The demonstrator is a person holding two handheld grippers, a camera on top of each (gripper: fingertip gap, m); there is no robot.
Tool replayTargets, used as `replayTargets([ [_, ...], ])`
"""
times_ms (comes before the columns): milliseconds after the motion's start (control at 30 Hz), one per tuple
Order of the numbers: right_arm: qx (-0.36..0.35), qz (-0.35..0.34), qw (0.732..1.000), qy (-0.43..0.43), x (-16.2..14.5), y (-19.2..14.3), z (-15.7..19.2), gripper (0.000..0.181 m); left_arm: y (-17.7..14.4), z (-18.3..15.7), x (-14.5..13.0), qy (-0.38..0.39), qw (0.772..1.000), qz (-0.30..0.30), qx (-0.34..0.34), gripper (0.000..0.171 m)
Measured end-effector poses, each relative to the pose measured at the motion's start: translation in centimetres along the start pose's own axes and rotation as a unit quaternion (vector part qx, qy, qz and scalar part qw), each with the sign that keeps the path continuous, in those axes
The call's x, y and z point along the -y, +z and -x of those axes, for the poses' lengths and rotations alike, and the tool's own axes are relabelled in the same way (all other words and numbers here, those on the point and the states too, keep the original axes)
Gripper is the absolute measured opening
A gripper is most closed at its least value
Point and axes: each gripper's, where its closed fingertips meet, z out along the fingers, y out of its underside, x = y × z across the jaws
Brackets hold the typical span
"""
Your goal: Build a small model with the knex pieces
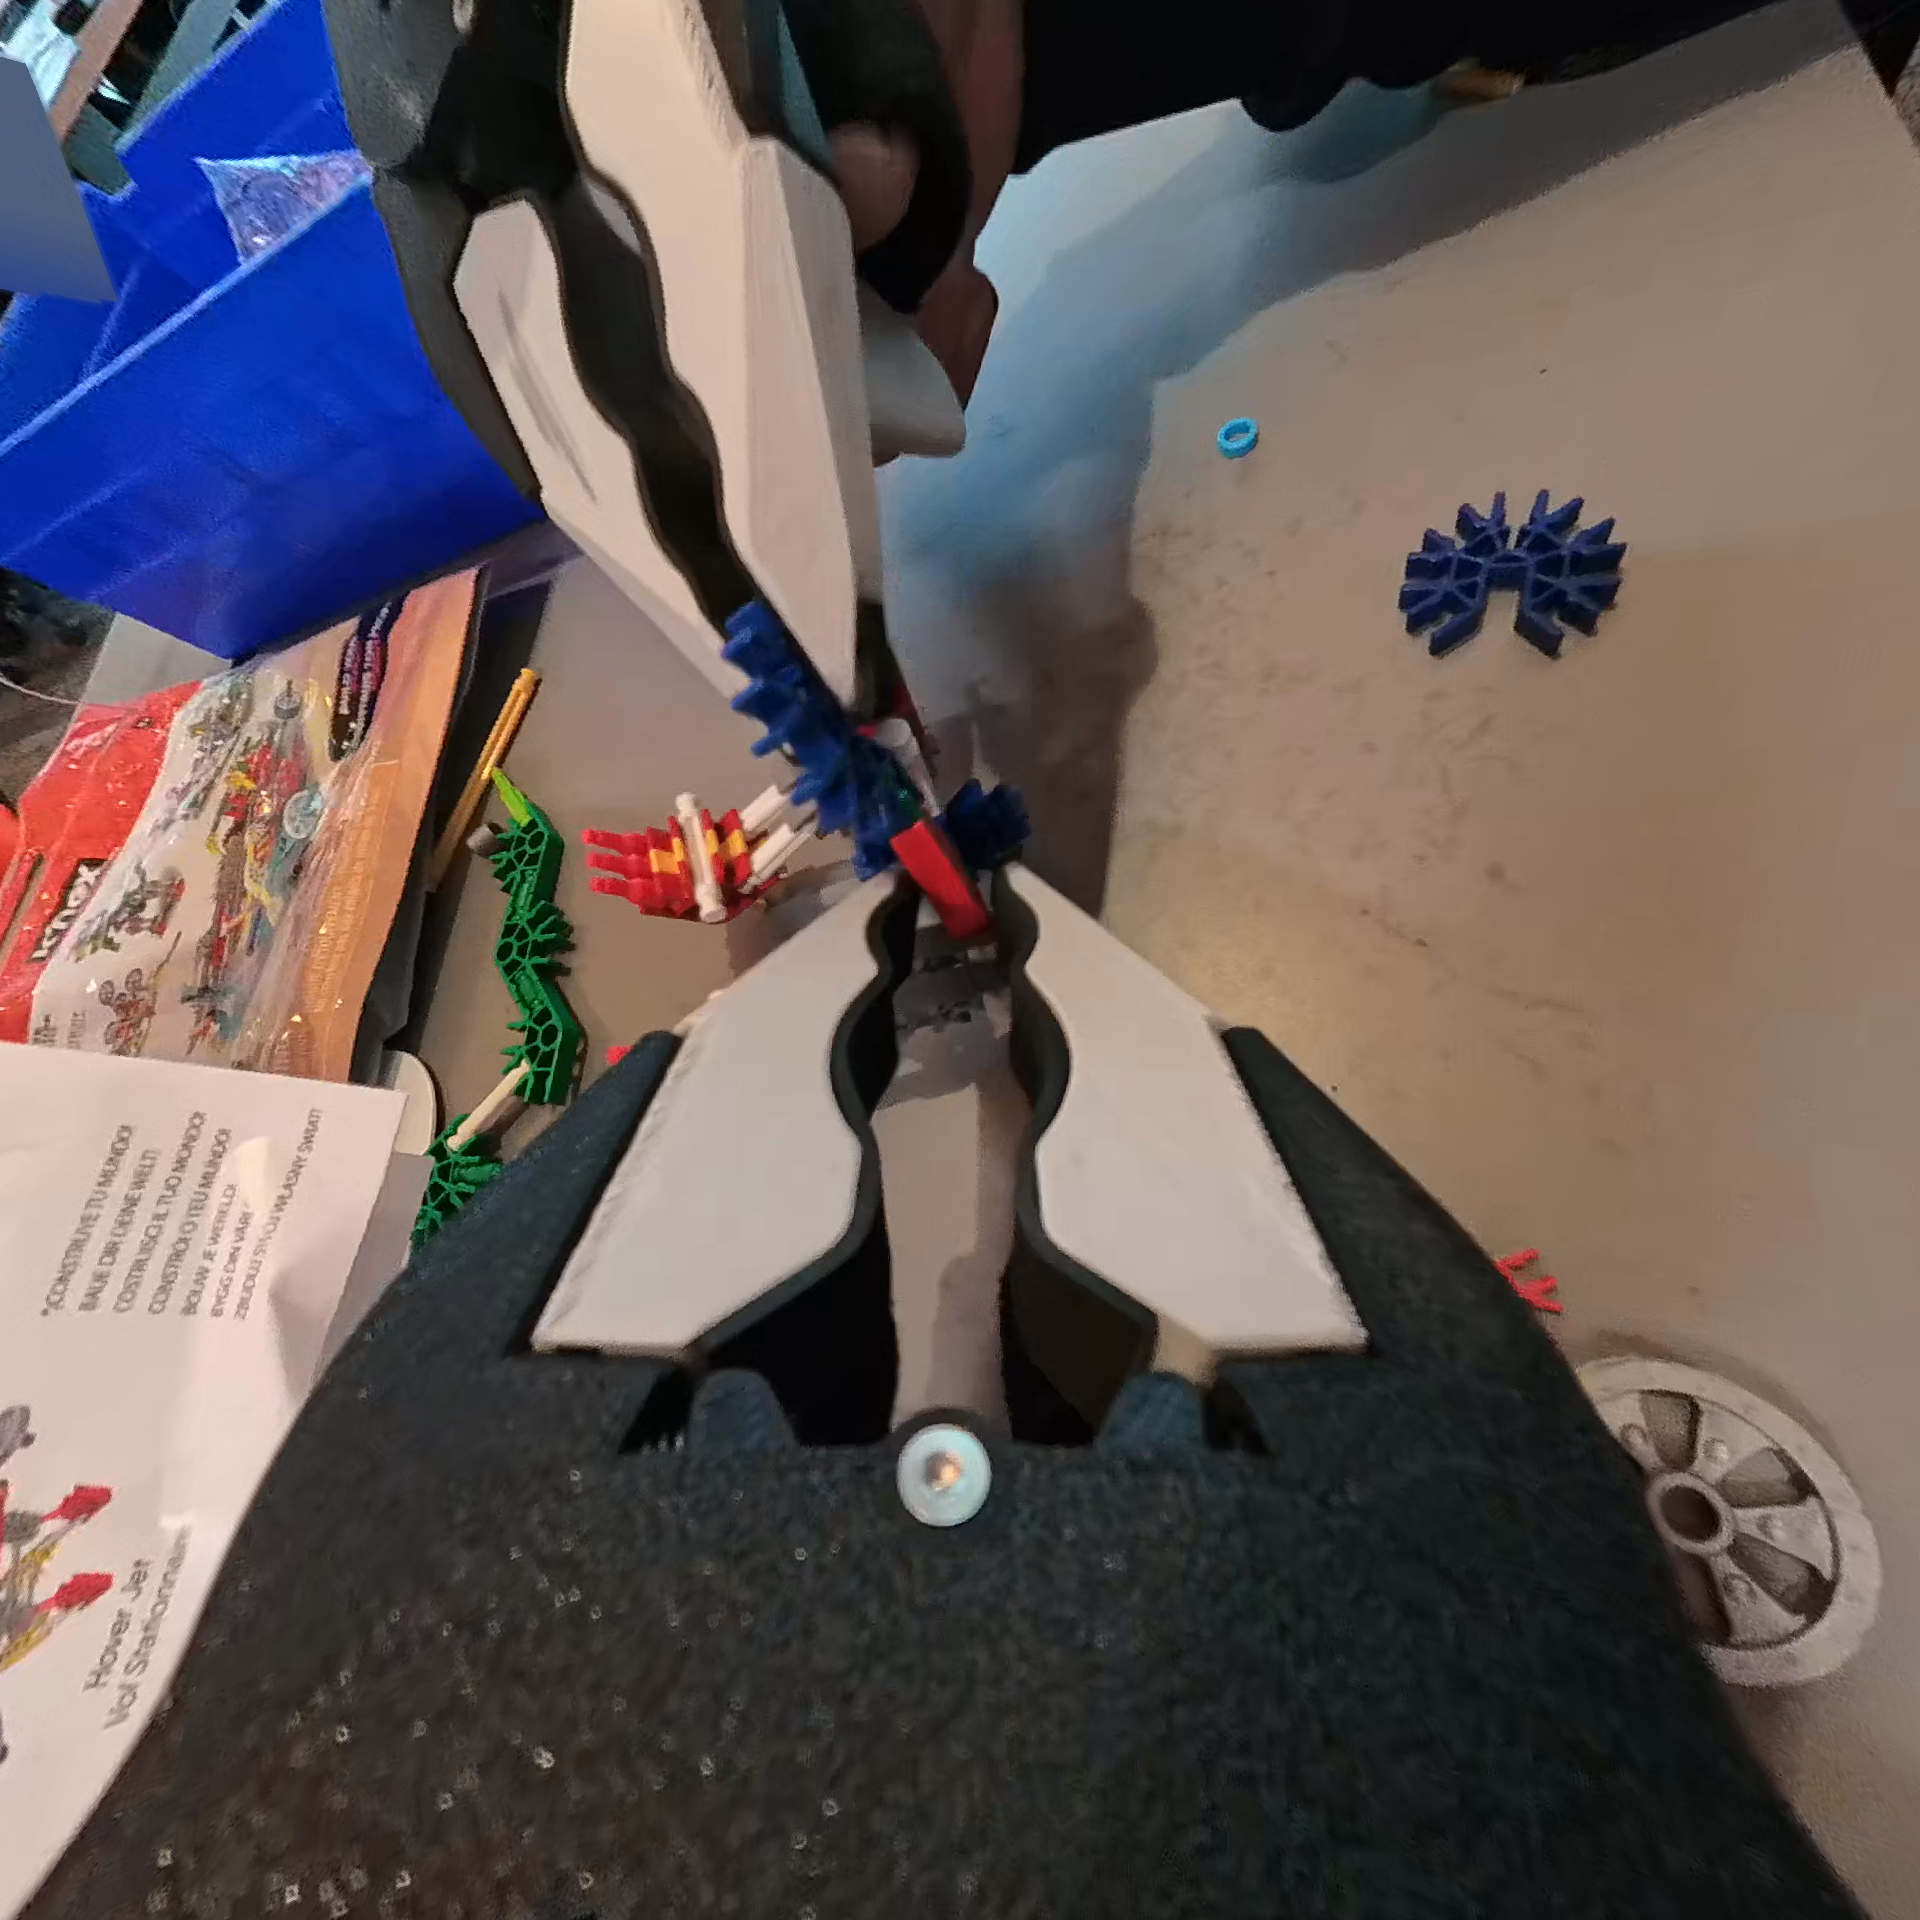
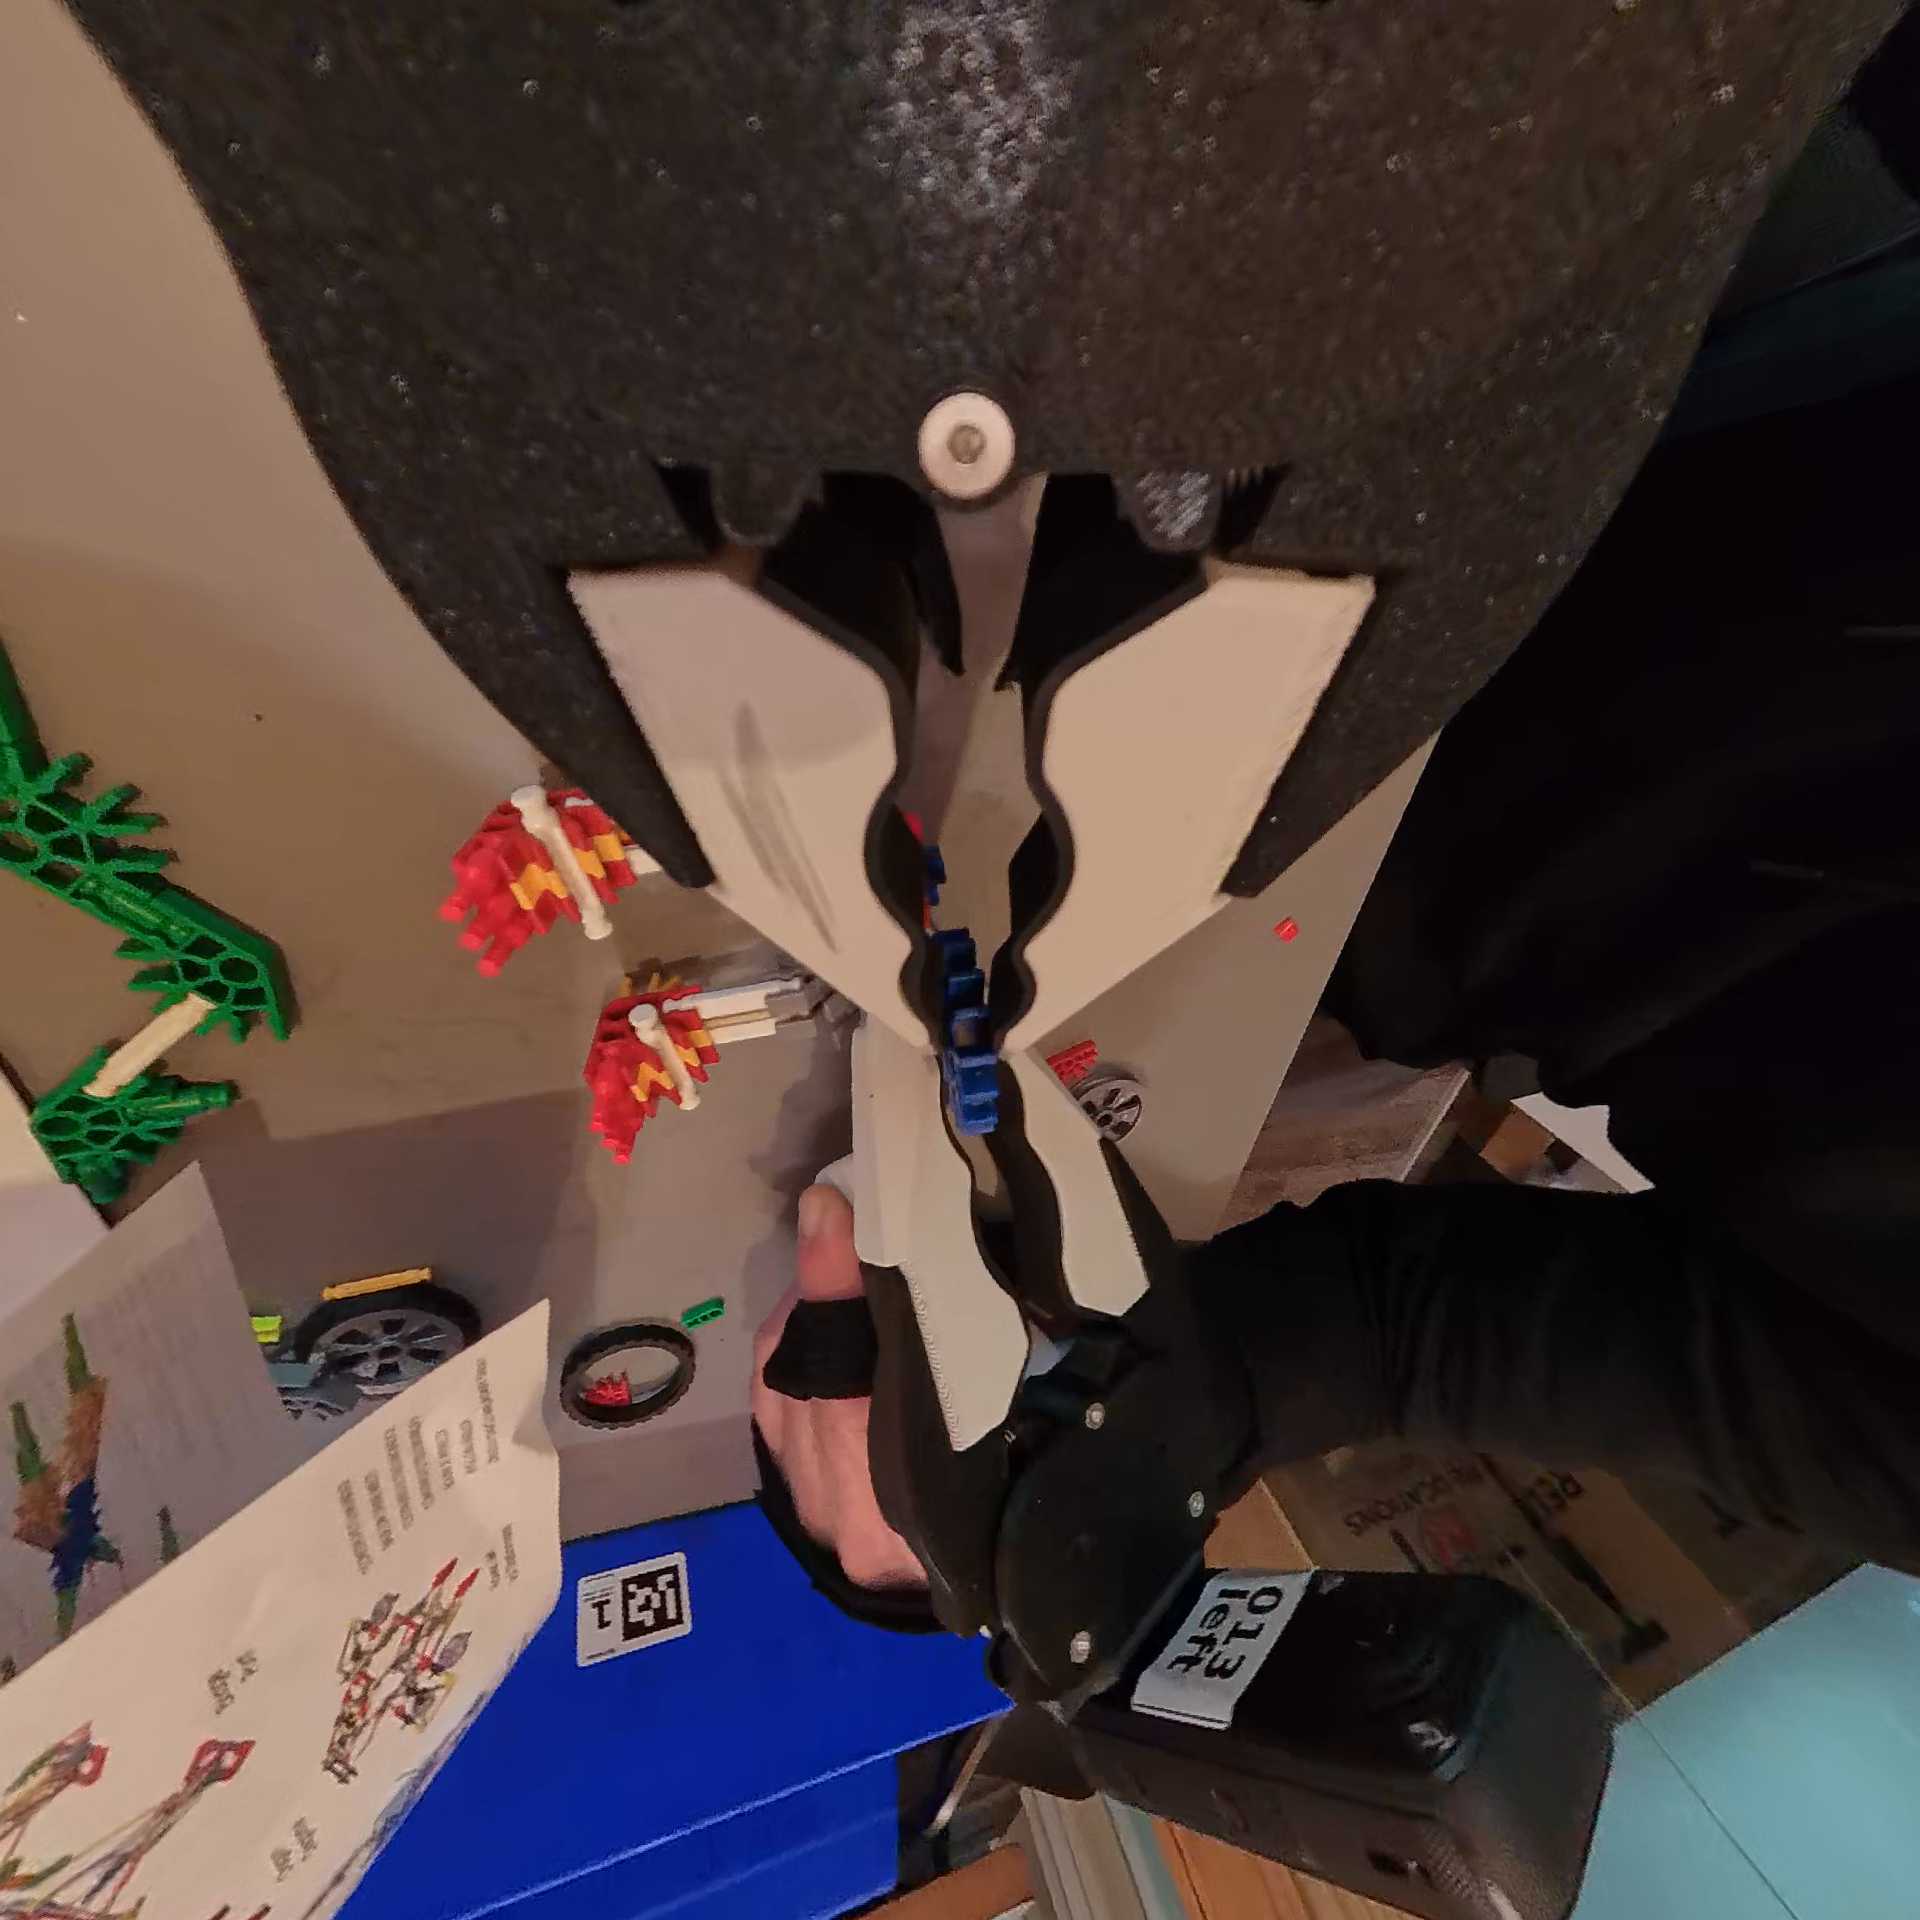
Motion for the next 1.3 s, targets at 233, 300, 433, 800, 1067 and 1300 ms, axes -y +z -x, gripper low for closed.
replayTargets([
  [233,-0.037,-0.005,0.999,0.016,0.8,0.0,-0.9,0.006,0.0,1.1,0.0,-0.033,0.999,-0.003,0.024,0.009],
  [300,-0.048,-0.011,0.998,0.037,1.1,0.0,-1.3,0.006,0.0,1.8,-0.2,-0.047,0.998,0.002,0.036,0.008],
  [433,-0.064,-0.021,0.996,0.053,1.5,0.1,-1.9,0.006,-0.2,2.4,0.0,-0.062,0.997,-0.009,0.050,0.011],
  [800,-0.112,-0.002,0.994,0.017,1.2,-1.1,-2.6,0.031,-0.2,2.7,-0.5,-0.078,0.996,0.001,0.050,0.004],
  [1067,-0.214,0.081,0.973,-0.040,-1.2,-2.3,0.5,0.036,-0.5,2.7,-0.9,-0.083,0.995,0.018,0.050,0.018],
  [1300,-0.271,0.060,0.959,-0.058,-3.1,-1.1,1.0,0.036,-1.5,2.4,0.6,-0.073,0.997,-0.006,0.036,0.025],
])
